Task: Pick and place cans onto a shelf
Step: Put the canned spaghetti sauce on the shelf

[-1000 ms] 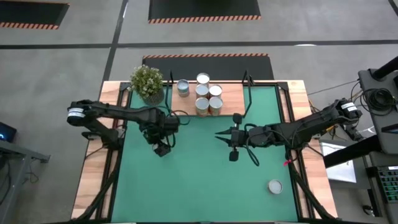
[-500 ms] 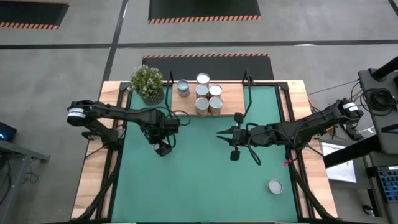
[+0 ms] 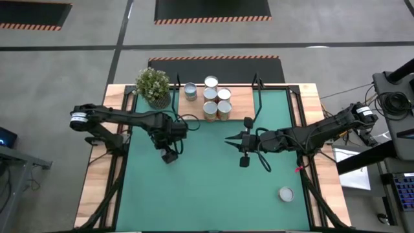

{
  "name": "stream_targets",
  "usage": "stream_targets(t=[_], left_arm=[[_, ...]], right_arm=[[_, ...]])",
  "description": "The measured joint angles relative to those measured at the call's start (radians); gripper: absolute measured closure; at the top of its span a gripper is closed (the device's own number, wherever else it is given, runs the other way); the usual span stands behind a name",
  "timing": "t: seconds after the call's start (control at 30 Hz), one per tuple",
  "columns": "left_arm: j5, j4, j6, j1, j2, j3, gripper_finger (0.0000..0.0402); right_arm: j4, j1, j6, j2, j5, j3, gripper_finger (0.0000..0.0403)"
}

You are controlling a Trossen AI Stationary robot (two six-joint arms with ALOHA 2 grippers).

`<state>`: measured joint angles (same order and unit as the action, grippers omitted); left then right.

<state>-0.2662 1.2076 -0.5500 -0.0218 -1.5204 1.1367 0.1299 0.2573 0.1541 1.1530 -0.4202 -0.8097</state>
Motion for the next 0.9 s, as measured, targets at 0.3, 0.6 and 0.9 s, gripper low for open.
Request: stream_targets(t=[0.3, 0.6, 0.9], left_arm=[[0.448, -0.048, 0.039, 0.28, 0.063, 0.094, 0.0072], [0.832, -0.243, -0.094, 0.576, 0.186, -0.106, 0.0073], [0.939, -0.513, -0.136, 0.589, 0.345, -0.358, 0.0073]], right_arm=[[-0.027, 0.0, -0.004, 0.0, 0.0, 0.0, 0.036], [-0.002, 0.0, 0.0, 0.0, 0.0, 0.0, 0.036], [0.023, 0.0, 0.013, 0.0, 0.008, 0.0, 0.036]])
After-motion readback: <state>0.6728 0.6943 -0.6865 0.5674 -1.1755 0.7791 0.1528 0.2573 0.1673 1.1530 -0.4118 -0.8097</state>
